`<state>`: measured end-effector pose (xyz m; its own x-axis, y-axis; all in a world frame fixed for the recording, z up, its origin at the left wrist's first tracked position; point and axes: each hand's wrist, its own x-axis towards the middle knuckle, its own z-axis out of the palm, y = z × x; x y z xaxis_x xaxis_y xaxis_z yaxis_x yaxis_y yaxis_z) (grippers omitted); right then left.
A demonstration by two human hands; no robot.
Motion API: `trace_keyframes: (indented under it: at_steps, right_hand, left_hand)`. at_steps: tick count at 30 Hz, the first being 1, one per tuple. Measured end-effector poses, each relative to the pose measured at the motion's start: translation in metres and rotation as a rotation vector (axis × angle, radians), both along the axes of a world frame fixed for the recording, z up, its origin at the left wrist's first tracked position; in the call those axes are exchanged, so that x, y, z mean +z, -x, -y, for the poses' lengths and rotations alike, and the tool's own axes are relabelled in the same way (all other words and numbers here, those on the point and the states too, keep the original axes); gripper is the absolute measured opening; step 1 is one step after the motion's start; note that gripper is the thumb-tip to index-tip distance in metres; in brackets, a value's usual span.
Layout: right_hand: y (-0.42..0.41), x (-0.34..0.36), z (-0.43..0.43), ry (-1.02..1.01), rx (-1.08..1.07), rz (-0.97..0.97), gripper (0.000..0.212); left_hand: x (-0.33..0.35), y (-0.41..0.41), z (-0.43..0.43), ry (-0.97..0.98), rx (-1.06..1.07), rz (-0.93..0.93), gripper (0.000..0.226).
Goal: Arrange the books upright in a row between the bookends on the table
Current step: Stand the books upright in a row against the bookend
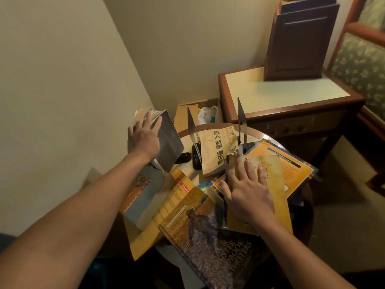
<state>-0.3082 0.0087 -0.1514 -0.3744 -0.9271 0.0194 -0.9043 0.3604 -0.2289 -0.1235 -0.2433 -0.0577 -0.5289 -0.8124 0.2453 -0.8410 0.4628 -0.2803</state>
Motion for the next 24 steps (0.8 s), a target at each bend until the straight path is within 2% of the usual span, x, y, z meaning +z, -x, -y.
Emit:
trace_keyframes:
  at_steps: [5,12,18,24]
  right_hand:
    - [0.0,0.0,0.0,-0.004,-0.003,-0.008,0.065]
    - [-0.001,-0.001,0.0,-0.01,-0.005,-0.011,0.067]
    - [0.0,-0.002,0.001,-0.001,-0.008,-0.001,0.066]
    - [0.0,-0.001,0.0,-0.006,-0.001,-0.008,0.065]
  left_hand:
    - [-0.003,-0.006,-0.002,-0.016,-0.071,-0.049,0.073]
    - [0.001,-0.005,-0.003,-0.106,-0.052,-0.182,0.079]
    - [0.001,-0.007,-0.004,-0.107,-0.056,-0.182,0.085]
    - [0.002,-0.006,-0.02,-0.063,-0.096,-0.286,0.086]
